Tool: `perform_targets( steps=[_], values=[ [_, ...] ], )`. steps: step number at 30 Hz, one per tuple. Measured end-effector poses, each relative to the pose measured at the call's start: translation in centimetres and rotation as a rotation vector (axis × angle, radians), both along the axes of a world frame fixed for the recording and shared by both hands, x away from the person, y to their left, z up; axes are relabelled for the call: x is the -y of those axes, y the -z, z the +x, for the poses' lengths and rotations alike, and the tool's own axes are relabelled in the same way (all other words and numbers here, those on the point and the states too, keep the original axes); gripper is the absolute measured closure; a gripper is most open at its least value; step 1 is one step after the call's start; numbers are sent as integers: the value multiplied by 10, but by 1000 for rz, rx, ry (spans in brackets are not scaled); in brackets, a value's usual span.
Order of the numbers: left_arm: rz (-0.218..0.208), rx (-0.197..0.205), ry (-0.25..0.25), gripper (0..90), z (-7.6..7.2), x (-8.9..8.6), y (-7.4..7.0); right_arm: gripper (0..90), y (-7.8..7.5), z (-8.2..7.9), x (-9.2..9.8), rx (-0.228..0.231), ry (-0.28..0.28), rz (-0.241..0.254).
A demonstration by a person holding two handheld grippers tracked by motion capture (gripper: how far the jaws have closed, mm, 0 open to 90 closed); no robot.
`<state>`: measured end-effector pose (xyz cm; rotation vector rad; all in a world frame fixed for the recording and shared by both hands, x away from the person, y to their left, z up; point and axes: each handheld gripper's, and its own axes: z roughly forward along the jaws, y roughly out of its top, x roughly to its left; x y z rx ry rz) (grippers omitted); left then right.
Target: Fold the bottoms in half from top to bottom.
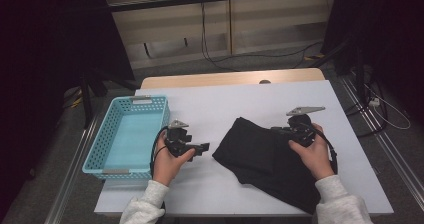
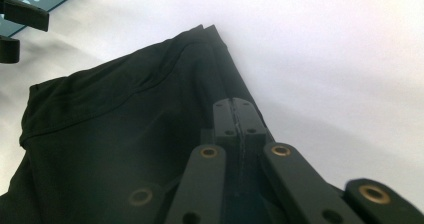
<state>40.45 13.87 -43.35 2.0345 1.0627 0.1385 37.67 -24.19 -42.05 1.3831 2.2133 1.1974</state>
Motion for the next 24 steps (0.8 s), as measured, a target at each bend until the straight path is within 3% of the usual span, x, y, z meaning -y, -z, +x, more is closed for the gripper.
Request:
perform_targets(
  steps=[2, 4, 8, 11, 14, 15, 16, 19, 20, 24],
  values=[
    [5, -3, 5, 169, 0, 0, 0, 899, 1, 0, -1, -2, 1, -16],
    [3, 0, 2, 169, 0, 1, 0, 798, 6, 1, -2, -9, 23, -41],
    [1, -6, 1, 168, 0, 1, 0, 687, 13, 5, 1, -19, 84, -95],
    [7, -10, 2, 169, 0, 1, 2, 694, 14, 5, 3, -35, 89, -62],
    [8, -11, 6, 168, 0, 1, 1, 673, 19, 4, -3, -113, 55, -38],
    [8, -11, 6, 168, 0, 1, 1, 673, 19, 4, -3, -113, 55, -38],
    [8, -8, 10, 168, -1, 1, 0, 618, 23, 4, -7, -114, 64, -70],
    [9, -5, 10, 168, 0, 1, 0, 581, 29, 5, -7, -127, 87, -42],
    [4, -6, 5, 168, 0, 1, 0, 570, 31, 6, -7, -124, 92, -56],
    [5, -12, 2, 168, 0, 1, 2, 594, 33, 9, -11, -100, 86, -50]
  ],
)
